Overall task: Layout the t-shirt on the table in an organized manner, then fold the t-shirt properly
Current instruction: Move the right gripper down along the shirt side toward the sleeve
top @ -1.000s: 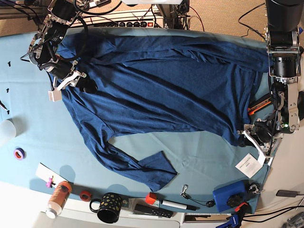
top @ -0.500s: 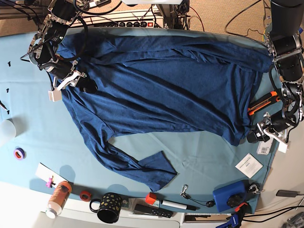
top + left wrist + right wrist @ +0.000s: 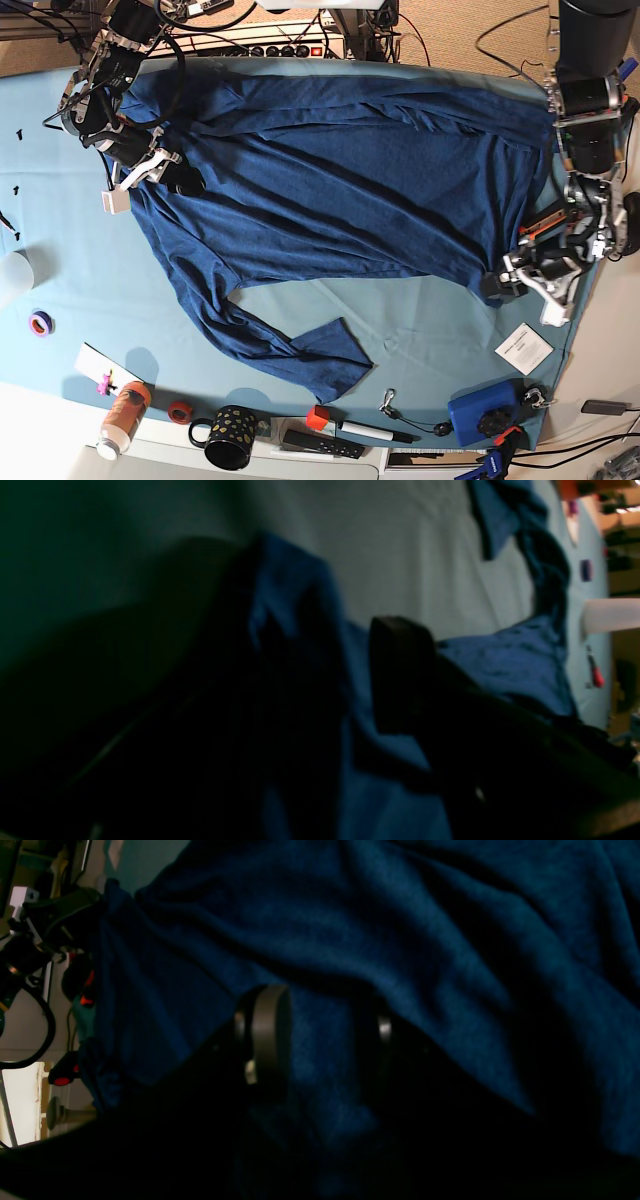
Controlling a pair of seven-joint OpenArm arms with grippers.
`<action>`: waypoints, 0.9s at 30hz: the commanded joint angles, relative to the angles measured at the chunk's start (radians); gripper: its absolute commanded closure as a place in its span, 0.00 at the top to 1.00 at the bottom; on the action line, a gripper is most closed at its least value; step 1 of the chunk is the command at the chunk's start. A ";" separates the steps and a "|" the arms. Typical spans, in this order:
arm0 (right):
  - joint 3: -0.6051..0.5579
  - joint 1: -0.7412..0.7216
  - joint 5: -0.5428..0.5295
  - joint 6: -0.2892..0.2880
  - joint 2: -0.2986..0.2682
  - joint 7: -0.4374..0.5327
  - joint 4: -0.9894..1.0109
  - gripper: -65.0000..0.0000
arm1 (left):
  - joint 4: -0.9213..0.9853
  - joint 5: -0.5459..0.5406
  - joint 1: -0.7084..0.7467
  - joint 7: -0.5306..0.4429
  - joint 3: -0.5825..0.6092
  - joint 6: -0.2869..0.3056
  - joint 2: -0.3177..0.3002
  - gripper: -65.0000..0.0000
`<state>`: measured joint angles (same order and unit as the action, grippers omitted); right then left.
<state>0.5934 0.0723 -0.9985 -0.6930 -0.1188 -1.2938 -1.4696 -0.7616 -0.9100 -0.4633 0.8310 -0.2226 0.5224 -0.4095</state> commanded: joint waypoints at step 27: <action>0.004 -0.232 0.230 0.040 -0.165 0.242 -0.012 0.56 | -0.011 0.041 -0.022 -0.038 0.002 0.068 -0.032 0.00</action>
<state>0.5945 -0.1402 -0.7433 -0.6529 -0.2642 -1.0801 -1.4677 -0.7589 -0.8497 -0.4580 0.8108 -0.2173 0.5812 -0.4259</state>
